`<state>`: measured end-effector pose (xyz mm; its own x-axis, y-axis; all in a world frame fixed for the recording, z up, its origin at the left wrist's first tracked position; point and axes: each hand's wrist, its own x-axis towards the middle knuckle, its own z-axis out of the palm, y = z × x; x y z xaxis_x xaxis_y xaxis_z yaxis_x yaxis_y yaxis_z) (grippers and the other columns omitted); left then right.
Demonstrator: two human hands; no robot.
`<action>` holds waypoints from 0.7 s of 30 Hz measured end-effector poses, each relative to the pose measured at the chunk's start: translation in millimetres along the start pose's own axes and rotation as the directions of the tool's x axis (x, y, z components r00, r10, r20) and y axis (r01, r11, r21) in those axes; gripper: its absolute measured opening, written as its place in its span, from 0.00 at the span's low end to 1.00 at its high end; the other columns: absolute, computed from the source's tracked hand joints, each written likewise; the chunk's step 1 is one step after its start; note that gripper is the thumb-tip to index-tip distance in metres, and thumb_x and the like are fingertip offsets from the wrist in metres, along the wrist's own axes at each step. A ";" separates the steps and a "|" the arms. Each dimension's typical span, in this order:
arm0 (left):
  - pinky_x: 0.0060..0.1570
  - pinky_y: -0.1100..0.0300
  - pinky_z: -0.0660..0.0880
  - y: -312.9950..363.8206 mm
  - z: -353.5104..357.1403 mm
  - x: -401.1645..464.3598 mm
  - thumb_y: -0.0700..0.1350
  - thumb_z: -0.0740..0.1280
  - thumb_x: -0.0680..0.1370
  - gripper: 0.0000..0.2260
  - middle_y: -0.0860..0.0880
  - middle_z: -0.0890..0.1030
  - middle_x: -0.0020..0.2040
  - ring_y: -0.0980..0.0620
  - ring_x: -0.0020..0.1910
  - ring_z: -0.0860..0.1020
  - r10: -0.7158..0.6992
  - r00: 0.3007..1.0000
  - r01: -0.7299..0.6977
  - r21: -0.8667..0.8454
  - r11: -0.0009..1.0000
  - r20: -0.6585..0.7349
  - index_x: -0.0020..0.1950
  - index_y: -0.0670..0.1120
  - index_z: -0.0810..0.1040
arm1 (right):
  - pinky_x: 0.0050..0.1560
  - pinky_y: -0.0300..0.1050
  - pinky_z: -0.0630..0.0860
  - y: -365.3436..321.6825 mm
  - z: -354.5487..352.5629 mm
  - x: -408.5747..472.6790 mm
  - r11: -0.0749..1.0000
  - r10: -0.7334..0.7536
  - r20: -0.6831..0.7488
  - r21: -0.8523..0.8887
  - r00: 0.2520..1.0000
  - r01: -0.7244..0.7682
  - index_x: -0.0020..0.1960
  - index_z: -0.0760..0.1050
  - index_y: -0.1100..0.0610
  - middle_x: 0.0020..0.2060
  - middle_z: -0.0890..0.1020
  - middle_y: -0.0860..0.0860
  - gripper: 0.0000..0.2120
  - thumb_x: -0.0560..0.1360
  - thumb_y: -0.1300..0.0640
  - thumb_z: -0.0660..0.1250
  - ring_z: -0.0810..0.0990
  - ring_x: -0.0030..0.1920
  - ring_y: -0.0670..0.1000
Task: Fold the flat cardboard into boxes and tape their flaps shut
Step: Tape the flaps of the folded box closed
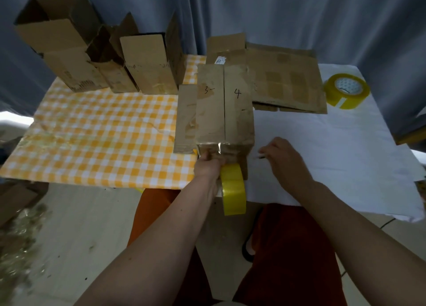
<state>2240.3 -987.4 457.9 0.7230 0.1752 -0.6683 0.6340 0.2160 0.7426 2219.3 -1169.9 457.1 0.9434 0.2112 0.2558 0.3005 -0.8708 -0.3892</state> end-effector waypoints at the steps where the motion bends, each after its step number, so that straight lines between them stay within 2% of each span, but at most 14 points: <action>1: 0.56 0.48 0.78 0.2 -0.4 -0.3 0.33 0.70 0.73 0.24 0.42 0.81 0.58 0.42 0.55 0.80 0.002 1.000 -0.002 0.006 1.000 -0.005 0.68 0.46 0.73 | 0.41 0.52 0.75 11.6 -0.2 -7.4 0.994 0.103 -0.022 0.036 0.994 -0.102 0.48 0.79 0.66 0.43 0.78 0.63 0.06 0.72 0.71 0.67 0.78 0.45 0.62; 3: 0.57 0.47 0.77 -0.1 0.3 -1.1 0.33 0.70 0.73 0.24 0.42 0.80 0.60 0.42 0.56 0.80 0.010 1.000 -0.010 0.013 1.000 -0.006 0.69 0.46 0.73 | 0.47 0.44 0.70 31.7 4.3 -19.5 0.928 0.358 -0.017 0.118 0.933 -0.354 0.51 0.79 0.65 0.47 0.79 0.62 0.07 0.74 0.69 0.65 0.78 0.49 0.61; 5: 0.58 0.48 0.77 -0.3 1.2 -2.1 0.33 0.70 0.73 0.26 0.42 0.80 0.60 0.42 0.57 0.80 0.020 1.000 -0.020 0.014 1.000 -0.007 0.70 0.46 0.72 | 0.43 0.37 0.65 47.5 12.8 -26.3 0.820 0.543 0.040 0.194 0.839 -0.539 0.52 0.78 0.64 0.50 0.80 0.60 0.07 0.76 0.66 0.65 0.78 0.51 0.59; 7: 0.57 0.48 0.77 0.5 0.4 -2.2 0.32 0.70 0.73 0.27 0.42 0.80 0.60 0.42 0.57 0.80 0.026 1.000 -0.026 0.020 0.999 -0.011 0.70 0.46 0.72 | 0.44 0.38 0.65 54.4 18.4 -27.1 0.727 0.645 0.093 0.228 0.758 -0.647 0.53 0.77 0.63 0.52 0.80 0.59 0.07 0.76 0.63 0.64 0.77 0.52 0.58; 9: 0.58 0.48 0.77 1.1 -1.8 -2.2 0.32 0.70 0.73 0.28 0.42 0.80 0.60 0.42 0.57 0.80 0.031 0.999 -0.031 0.030 0.999 -0.006 0.71 0.46 0.70 | 0.48 0.43 0.67 52.7 18.1 -20.9 0.705 0.683 0.087 0.183 0.725 -0.686 0.56 0.75 0.62 0.55 0.77 0.59 0.10 0.76 0.60 0.65 0.73 0.56 0.58; 11: 0.60 0.47 0.76 1.3 -3.5 -2.1 0.32 0.70 0.73 0.30 0.42 0.79 0.62 0.42 0.59 0.79 0.036 0.999 -0.036 0.045 0.998 -0.003 0.73 0.45 0.68 | 0.54 0.48 0.68 39.5 13.1 -7.0 0.784 0.618 -0.050 0.122 0.785 -0.609 0.60 0.73 0.60 0.58 0.72 0.59 0.15 0.74 0.58 0.68 0.67 0.61 0.57; 13: 0.61 0.47 0.75 1.8 -5.2 -1.5 0.32 0.71 0.73 0.30 0.42 0.79 0.61 0.41 0.59 0.78 0.041 0.999 -0.041 0.052 0.998 -0.004 0.73 0.45 0.69 | 0.58 0.50 0.70 13.8 7.3 17.0 0.923 0.384 -0.188 0.110 0.904 -0.370 0.60 0.74 0.60 0.59 0.71 0.59 0.17 0.73 0.56 0.70 0.66 0.62 0.57; 14: 0.61 0.47 0.75 2.3 -6.1 -1.4 0.32 0.71 0.72 0.30 0.41 0.79 0.61 0.41 0.59 0.78 0.042 0.999 -0.042 0.052 0.998 -0.006 0.73 0.45 0.69 | 0.60 0.49 0.68 0.6 6.1 30.9 0.967 0.251 -0.186 0.095 0.950 -0.237 0.61 0.74 0.59 0.61 0.71 0.58 0.18 0.73 0.55 0.70 0.66 0.64 0.57; 16: 0.61 0.47 0.75 2.3 -8.1 -0.2 0.33 0.72 0.72 0.30 0.41 0.79 0.61 0.42 0.59 0.78 0.052 0.999 -0.052 0.057 0.997 -0.007 0.73 0.44 0.68 | 0.66 0.51 0.61 -19.4 11.6 55.2 0.997 0.047 -0.041 0.058 0.998 -0.045 0.66 0.71 0.58 0.68 0.67 0.59 0.23 0.74 0.51 0.69 0.60 0.70 0.59; 17: 0.62 0.49 0.74 2.2 -9.5 0.3 0.33 0.72 0.72 0.30 0.42 0.79 0.62 0.43 0.59 0.78 0.062 0.998 -0.062 0.072 0.995 -0.006 0.73 0.44 0.68 | 0.70 0.52 0.56 -25.5 16.0 64.0 0.999 0.006 0.073 0.036 0.997 -0.008 0.70 0.67 0.57 0.72 0.62 0.58 0.27 0.75 0.48 0.67 0.55 0.73 0.59; 19: 0.62 0.53 0.74 2.3 -11.9 0.3 0.34 0.73 0.72 0.31 0.44 0.78 0.63 0.46 0.58 0.78 0.083 0.997 -0.082 0.106 0.991 -0.001 0.73 0.44 0.68 | 0.74 0.53 0.48 -25.1 26.6 74.5 0.999 0.022 0.258 -0.049 0.966 -0.010 0.76 0.57 0.50 0.77 0.50 0.53 0.31 0.77 0.42 0.61 0.45 0.76 0.56; 21: 0.61 0.55 0.74 2.2 -14.9 1.9 0.35 0.74 0.71 0.33 0.45 0.77 0.65 0.48 0.57 0.78 0.089 0.996 -0.089 0.107 0.990 0.004 0.74 0.45 0.66 | 0.75 0.53 0.45 -17.0 34.9 77.8 0.994 0.049 0.306 -0.111 0.951 -0.015 0.76 0.52 0.47 0.77 0.47 0.51 0.31 0.78 0.39 0.56 0.41 0.76 0.54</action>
<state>2238.9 -972.3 457.5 0.7774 0.1903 -0.5995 0.5931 0.0957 0.7994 2292.5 -1123.2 452.7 0.9545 0.2945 -0.0466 0.2689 -0.9177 -0.2924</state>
